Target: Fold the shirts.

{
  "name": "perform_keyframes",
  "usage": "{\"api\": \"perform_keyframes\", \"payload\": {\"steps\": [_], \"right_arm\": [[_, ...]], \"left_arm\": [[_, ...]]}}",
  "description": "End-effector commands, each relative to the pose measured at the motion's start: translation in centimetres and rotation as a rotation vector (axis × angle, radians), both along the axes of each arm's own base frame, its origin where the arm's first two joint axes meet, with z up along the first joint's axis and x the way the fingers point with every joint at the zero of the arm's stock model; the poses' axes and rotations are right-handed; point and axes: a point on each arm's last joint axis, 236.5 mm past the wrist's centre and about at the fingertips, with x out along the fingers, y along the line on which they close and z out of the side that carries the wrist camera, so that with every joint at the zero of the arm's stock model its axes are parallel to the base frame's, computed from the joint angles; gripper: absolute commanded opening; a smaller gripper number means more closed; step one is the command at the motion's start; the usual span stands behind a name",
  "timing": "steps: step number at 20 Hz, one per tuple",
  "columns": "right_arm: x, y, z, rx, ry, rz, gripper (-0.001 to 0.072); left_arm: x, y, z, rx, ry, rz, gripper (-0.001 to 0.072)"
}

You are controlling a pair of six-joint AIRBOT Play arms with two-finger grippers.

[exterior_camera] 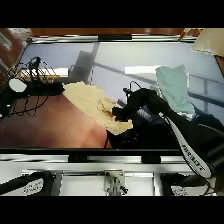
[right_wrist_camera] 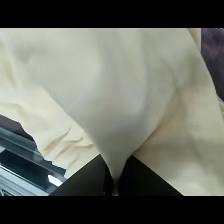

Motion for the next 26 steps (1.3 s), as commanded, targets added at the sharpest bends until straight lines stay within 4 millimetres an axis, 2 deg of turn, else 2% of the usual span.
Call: {"api": "perform_keyframes", "payload": {"steps": [1, 3, 4, 5, 6, 7, 8, 9, 10, 11, 12, 14, 16, 17, 18, 20, 23, 25, 26], "right_arm": [[1.4, -0.3, 8.1, 0.029, -0.275, 0.202, 0.0085], [3.6, -1.4, 18.8, 0.038, -0.595, 0.228, 0.0084], [4.3, -2.6, 25.4, 0.036, -0.785, 0.194, 0.0085], [4.2, -3.7, 31.7, 0.058, -0.955, 0.145, 0.0084], [3.2, -4.8, 38.3, 0.109, -1.125, 0.077, 0.0085], [1.5, -5.8, 43.6, 0.182, -1.248, 0.009, 0.0084], [-0.8, -6.5, 47.9, 0.271, -1.329, -0.047, 0.0084], [-2.9, -6.9, 50.0, 0.334, -1.36, -0.062, 0.0084], [-4.8, -7.1, 50.7, 0.373, -1.346, -0.059, 0.0085], [-6.2, -7.1, 50.1, 0.385, -1.296, -0.045, 0.0084], [-7.3, -7.1, 48.5, 0.366, -1.217, -0.021, 0.0084], [-8.8, -7.4, 43.2, 0.255, -1.018, 0.053, 0.0084], [-9.4, -9.5, 36.9, 0.061, -0.795, 0.099, 0.0085], [-9.3, -10.6, 34.4, -0.023, -0.697, 0.096, 0.0085], [-8.7, -11.3, 32.0, -0.088, -0.613, 0.088, 0.0085], [-6.7, -11.4, 26.9, -0.173, -0.497, 0.087, 0.0085], [-2.4, -10.7, 16.5, -0.273, -0.364, 0.071, 0.0085], [0.7, -9.7, 9.5, -0.304, -0.32, 0.057, 0.0085], [2.5, -9.2, 6.8, -0.314, -0.31, 0.046, 0.0085]], "left_arm": [[-2.4, -0.3, 10.6, 0.058, -0.253, -0.056, 0.0036], [-5.7, -0.4, 20.6, 0.106, -0.506, -0.091, 0.0036], [-8.4, -0.3, 26.2, 0.109, -0.641, -0.084, 0.0036], [-11.8, -0.2, 31.3, 0.109, -0.767, -0.076, 0.0036], [-15.1, -0.1, 35.3, 0.108, -0.873, -0.068, 0.0036], [-18.5, 0.1, 38.6, 0.087, -0.963, -0.052, 0.0036], [-21.8, 0.2, 41.2, 0.058, -1.035, -0.037, 0.0036], [-24.4, 0.3, 42.6, 0.019, -1.078, -0.022, 0.0036], [-26.1, 0.4, 43.2, -0.018, -1.091, -0.011, 0.0036], [-27.1, 0.4, 42.7, -0.035, -1.067, -0.006, 0.0036], [-27.3, 0.5, 41.6, -0.03, -1.017, -0.002, 0.0036], [-26.4, 1.2, 37.4, 0.039, -0.854, 0.004, 0.0036], [-25.0, 2.3, 33.3, 0.124, -0.715, 0.013, 0.0036], [-24.0, 2.7, 31.2, 0.147, -0.657, 0.019, 0.0036], [-22.8, 2.8, 28.9, 0.156, -0.597, 0.017, 0.0036], [-19.9, 2.7, 22.2, 0.164, -0.424, 0.002, 0.0036], [-15.7, 2.7, 11.7, 0.165, -0.19, 0.0, 0.0036], [-12.3, 2.8, 6.6, 0.153, -0.109, 0.02, 0.0036], [-10.5, 2.6, 4.5, 0.138, -0.073, 0.03, 0.0036]]}}
